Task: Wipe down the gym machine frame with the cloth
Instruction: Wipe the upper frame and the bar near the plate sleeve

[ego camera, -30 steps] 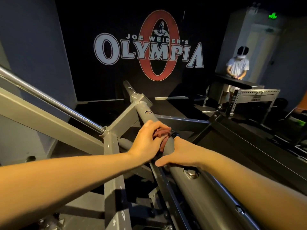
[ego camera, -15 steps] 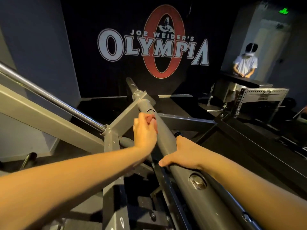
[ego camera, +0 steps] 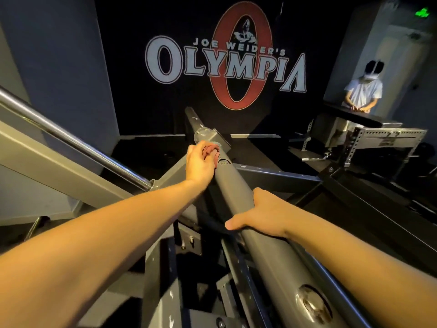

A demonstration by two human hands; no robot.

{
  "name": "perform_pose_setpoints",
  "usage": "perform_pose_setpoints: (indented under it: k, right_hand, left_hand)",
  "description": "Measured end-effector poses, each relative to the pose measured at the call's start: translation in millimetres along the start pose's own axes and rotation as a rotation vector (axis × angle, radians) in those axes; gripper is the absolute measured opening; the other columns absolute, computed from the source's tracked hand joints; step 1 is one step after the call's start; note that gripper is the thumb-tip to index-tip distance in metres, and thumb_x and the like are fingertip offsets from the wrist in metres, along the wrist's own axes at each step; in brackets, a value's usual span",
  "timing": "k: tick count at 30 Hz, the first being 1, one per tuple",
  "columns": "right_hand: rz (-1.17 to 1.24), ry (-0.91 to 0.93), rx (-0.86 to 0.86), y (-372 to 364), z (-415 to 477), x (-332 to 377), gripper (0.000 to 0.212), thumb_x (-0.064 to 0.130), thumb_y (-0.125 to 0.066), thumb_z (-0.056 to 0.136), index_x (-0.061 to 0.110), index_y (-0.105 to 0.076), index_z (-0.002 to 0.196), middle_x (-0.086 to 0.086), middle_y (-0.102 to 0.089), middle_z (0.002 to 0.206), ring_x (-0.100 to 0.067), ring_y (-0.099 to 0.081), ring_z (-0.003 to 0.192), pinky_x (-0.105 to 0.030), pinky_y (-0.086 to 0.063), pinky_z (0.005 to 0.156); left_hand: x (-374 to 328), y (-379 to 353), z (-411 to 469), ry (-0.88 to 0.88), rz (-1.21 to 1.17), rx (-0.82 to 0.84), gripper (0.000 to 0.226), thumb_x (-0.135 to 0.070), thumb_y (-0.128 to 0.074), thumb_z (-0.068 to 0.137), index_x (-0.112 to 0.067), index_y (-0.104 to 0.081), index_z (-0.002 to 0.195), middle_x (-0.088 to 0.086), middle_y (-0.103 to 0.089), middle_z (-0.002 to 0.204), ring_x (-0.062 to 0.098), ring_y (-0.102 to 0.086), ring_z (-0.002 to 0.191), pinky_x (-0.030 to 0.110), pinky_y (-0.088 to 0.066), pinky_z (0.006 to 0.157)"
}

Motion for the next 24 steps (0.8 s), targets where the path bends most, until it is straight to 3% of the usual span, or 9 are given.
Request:
perform_pose_setpoints:
  k: [4,7,10,12,17,21,24]
  right_hand:
    - [0.04,-0.01,-0.002,-2,6,-3,0.087,0.057,-0.086,0.066,0.018,-0.044,0.131,0.0,-0.054,0.119,-0.018,-0.057,0.101,-0.039,-0.053,0.089]
    - [0.064,-0.02,-0.021,0,8,-1,0.08,0.054,-0.087,0.065,0.017,-0.047,0.124,-0.002,-0.057,0.116,-0.02,-0.059,0.1,-0.041,-0.054,0.091]
    - [0.076,-0.025,-0.034,0,6,0,0.072,0.052,-0.088,0.065,0.016,-0.05,0.115,-0.003,-0.059,0.11,-0.021,-0.061,0.097,-0.04,-0.055,0.089]
    - [0.081,-0.03,-0.031,0,5,0,0.071,0.051,-0.088,0.067,0.016,-0.049,0.116,-0.003,-0.058,0.11,-0.021,-0.061,0.096,-0.04,-0.055,0.088]
    - [0.072,-0.026,-0.013,0,4,0,0.074,0.053,-0.086,0.069,0.017,-0.047,0.12,-0.001,-0.056,0.111,-0.02,-0.059,0.098,-0.039,-0.054,0.089]
    - [0.095,-0.015,0.007,-1,7,-2,0.08,0.055,-0.085,0.068,0.017,-0.046,0.126,-0.001,-0.056,0.115,-0.019,-0.059,0.099,-0.039,-0.055,0.09]
    - [0.1,-0.007,0.007,1,8,-2,0.083,0.055,-0.085,0.068,0.016,-0.045,0.13,-0.002,-0.056,0.116,-0.019,-0.059,0.099,-0.037,-0.054,0.085]
  left_hand:
    - [16,3,39,0.042,0.172,-0.078,0.016,-0.031,-0.073,0.094,-0.033,-0.077,0.109,-0.005,-0.052,0.116,0.02,-0.054,0.115,0.039,-0.051,0.101]
    - [5,4,34,0.032,0.105,-0.043,0.02,-0.024,-0.073,0.094,-0.026,-0.078,0.113,-0.007,-0.058,0.106,0.017,-0.06,0.11,0.029,-0.051,0.096]
    - [-21,12,7,-0.165,0.102,0.137,0.021,-0.01,-0.072,0.092,-0.021,-0.08,0.109,-0.012,-0.062,0.103,0.002,-0.06,0.1,0.009,-0.045,0.091]
    - [-32,18,-8,-0.294,0.141,0.315,0.023,-0.009,-0.072,0.092,-0.021,-0.08,0.11,-0.008,-0.07,0.11,0.001,-0.059,0.106,0.008,-0.043,0.095]
    - [-31,1,30,-0.233,0.239,0.348,0.021,-0.011,-0.069,0.095,-0.021,-0.079,0.11,-0.01,-0.071,0.102,-0.003,-0.066,0.093,0.003,-0.048,0.082]
    - [-11,-24,76,-0.144,0.474,0.184,0.025,-0.017,-0.07,0.094,-0.022,-0.072,0.118,-0.004,-0.067,0.112,0.013,-0.066,0.104,0.019,-0.046,0.084]
    - [-17,-18,67,-0.169,0.491,0.139,0.028,-0.023,-0.072,0.094,-0.022,-0.072,0.122,0.0,-0.069,0.119,0.017,-0.067,0.108,0.027,-0.052,0.09]
Point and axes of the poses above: each hand's wrist, its own z-axis towards the middle knuckle, its own y-axis out of the back of the hand, x = y × z, the point moved 5 cm from there along z, towards the middle knuckle
